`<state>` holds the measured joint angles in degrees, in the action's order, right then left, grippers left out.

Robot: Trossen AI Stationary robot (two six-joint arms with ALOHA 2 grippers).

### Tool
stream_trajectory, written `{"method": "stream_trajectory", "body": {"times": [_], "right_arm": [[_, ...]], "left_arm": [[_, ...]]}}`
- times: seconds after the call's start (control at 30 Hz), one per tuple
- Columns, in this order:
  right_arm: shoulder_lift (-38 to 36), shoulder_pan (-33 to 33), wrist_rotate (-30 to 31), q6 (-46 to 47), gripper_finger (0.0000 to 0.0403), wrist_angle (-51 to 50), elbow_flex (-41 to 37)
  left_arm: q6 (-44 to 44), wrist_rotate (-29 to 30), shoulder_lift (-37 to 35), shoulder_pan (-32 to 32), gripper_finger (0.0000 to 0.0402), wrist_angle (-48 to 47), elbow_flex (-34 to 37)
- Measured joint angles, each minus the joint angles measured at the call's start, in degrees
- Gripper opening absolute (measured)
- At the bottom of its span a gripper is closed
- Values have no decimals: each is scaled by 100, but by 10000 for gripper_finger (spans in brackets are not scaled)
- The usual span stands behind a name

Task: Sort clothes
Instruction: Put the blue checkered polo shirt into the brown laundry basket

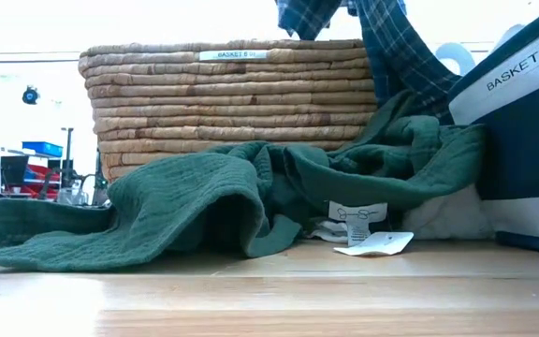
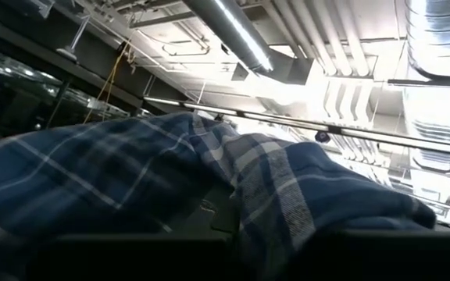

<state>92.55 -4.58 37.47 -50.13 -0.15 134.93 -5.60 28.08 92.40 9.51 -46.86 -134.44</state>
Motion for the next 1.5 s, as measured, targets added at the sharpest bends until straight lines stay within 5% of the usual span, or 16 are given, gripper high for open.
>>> {"method": "stream_trajectory", "body": {"times": [0.23,0.43,0.7,0.87,1.13,1.5], "right_arm": [[24,-2,2,3,13,-2,0],[26,-15,2,141,13,1,0],[26,-17,-150,711,13,-86,0],[31,-44,-154,853,13,-121,0],[31,-44,-62,859,13,-159,0],[-6,-39,814,1070,14,-1278,0]], "left_arm": [[-137,28,475,9,302,593,11],[-283,1769,715,-37,302,1515,-2],[-685,649,984,-393,295,2233,-2],[-639,224,1076,-539,230,2137,0],[-525,-233,1149,-603,16,2095,0],[-544,-1009,634,-544,0,2580,0]]}}
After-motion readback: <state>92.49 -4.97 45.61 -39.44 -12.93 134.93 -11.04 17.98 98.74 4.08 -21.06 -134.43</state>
